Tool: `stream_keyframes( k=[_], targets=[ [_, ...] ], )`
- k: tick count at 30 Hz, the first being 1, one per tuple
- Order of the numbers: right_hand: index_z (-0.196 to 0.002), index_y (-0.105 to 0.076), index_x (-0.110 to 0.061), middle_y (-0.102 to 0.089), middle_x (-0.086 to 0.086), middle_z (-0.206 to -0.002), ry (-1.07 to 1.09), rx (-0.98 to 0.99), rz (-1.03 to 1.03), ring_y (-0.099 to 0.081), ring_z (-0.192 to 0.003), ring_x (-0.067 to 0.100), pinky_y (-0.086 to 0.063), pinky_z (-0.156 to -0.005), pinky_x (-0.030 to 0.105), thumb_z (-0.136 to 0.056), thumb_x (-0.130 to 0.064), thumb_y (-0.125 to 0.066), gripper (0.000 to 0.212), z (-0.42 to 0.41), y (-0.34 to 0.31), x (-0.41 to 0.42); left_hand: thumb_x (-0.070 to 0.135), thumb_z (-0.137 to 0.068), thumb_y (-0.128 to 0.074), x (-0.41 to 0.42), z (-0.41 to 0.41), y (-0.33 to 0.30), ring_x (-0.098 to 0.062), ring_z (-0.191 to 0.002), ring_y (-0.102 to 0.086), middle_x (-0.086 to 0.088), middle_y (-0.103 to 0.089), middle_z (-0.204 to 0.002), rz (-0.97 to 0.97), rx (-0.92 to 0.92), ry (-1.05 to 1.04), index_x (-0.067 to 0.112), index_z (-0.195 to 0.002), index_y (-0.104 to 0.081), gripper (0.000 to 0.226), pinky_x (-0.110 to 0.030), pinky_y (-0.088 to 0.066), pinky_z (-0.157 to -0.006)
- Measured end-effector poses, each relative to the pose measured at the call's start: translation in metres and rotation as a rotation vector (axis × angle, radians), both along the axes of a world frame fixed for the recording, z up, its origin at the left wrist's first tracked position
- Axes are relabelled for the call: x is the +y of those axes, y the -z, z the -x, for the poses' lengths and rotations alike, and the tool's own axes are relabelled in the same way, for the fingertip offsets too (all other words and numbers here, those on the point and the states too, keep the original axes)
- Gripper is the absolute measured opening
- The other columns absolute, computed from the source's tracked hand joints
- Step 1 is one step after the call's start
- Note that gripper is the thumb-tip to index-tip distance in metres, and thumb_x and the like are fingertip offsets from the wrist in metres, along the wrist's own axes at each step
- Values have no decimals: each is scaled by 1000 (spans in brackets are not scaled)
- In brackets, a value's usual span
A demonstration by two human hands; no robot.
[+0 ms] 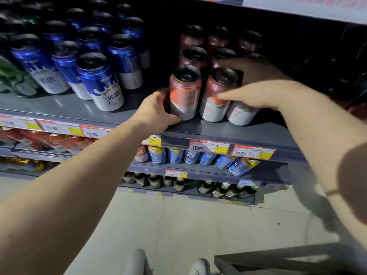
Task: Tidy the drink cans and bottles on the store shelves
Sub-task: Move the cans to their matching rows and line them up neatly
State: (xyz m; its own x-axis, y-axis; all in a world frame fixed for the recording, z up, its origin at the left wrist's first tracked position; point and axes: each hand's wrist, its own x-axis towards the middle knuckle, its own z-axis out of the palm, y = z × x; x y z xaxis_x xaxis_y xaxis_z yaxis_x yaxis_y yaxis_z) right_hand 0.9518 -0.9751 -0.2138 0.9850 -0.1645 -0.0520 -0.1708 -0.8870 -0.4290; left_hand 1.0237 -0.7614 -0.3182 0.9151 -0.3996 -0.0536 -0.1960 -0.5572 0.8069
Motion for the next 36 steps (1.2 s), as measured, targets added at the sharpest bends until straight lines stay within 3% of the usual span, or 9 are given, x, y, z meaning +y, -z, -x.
stream_keyframes(
  k=[2, 6, 9, 14, 17, 21, 26, 30, 36],
  targets=[
    [-136, -46, -37, -54, -6, -138, -4, 32, -58, -51, -126, 18, -40, -106, 36, -67, -36, -80, 77, 0, -2, -5, 24, -65, -87, -1, 2, 1, -1, -85, -65, 9, -70, -96, 44, -3, -22, 16, -122, -60, 63, -12, -50, -75],
    [-118, -53, -29, -58, 0, -125, 189, -67, 62, -50, -121, 27, -39, -103, 48, -51, -67, -77, 81, -3, 5, 5, 50, -57, -84, -9, 8, 5, -12, -96, -63, 16, -66, -97, -53, -109, -71, 27, -121, -58, 73, -28, -48, -83],
    [-111, -59, -35, -60, -3, -123, 170, -65, 18, -55, -115, 24, -45, -99, 46, -56, -63, -76, 64, -2, 7, 3, 58, -53, -77, -11, 6, 4, -15, -102, -62, 14, -66, -106, -62, -103, -14, 33, -121, -55, 76, -37, -49, -91],
    [-120, -60, -42, -58, -8, -128, 103, -45, -91, -54, -104, 10, -41, -87, 20, -67, -39, -83, 58, 2, 5, -6, 66, -50, -77, -18, 7, 7, -21, -95, -61, 5, -65, -100, -216, -196, -115, 25, -113, -55, 78, -33, -44, -77],
    [-115, -59, -40, -59, -10, -122, 134, -92, -106, -57, -109, 14, -48, -91, 31, -59, -53, -78, 60, 2, 6, -3, 60, -50, -79, -16, 6, 8, -17, -95, -56, 7, -57, -98, -202, -126, -75, 23, -119, -50, 84, -35, -45, -84],
    [-114, -62, -37, -58, -11, -119, 168, -99, -92, -55, -103, 10, -44, -87, 24, -53, -57, -71, 65, 1, 9, 0, 39, -60, -81, -5, 0, 8, -14, -109, -61, 7, -65, -117, -36, -8, 18, 24, -130, -50, 77, -36, -48, -96],
    [-109, -63, -32, -61, -6, -119, 182, -135, -66, -58, -108, 16, -48, -95, 35, -56, -60, -75, 61, 1, 13, 2, 61, -58, -74, -14, 8, 8, -18, -94, -61, 12, -64, -95, -143, -190, -69, 29, -117, -58, 70, -31, -45, -75],
    [-108, -63, -31, -61, -7, -117, 171, -153, -12, -58, -108, 17, -48, -93, 38, -61, -60, -78, 57, -1, 15, 0, 59, -58, -73, -14, 6, 3, -22, -104, -60, 15, -59, -99, -141, -139, -2, 31, -120, -54, 71, -43, -45, -94],
    [-106, -64, -32, -63, -7, -116, 158, -184, -19, -59, -107, 18, -48, -91, 35, -58, -63, -73, 58, 0, 18, -1, 66, -50, -78, -18, 9, 7, -25, -105, -59, 1, -65, -109, -242, -187, -53, 23, -121, -51, 87, -43, -46, -92]
  ],
)
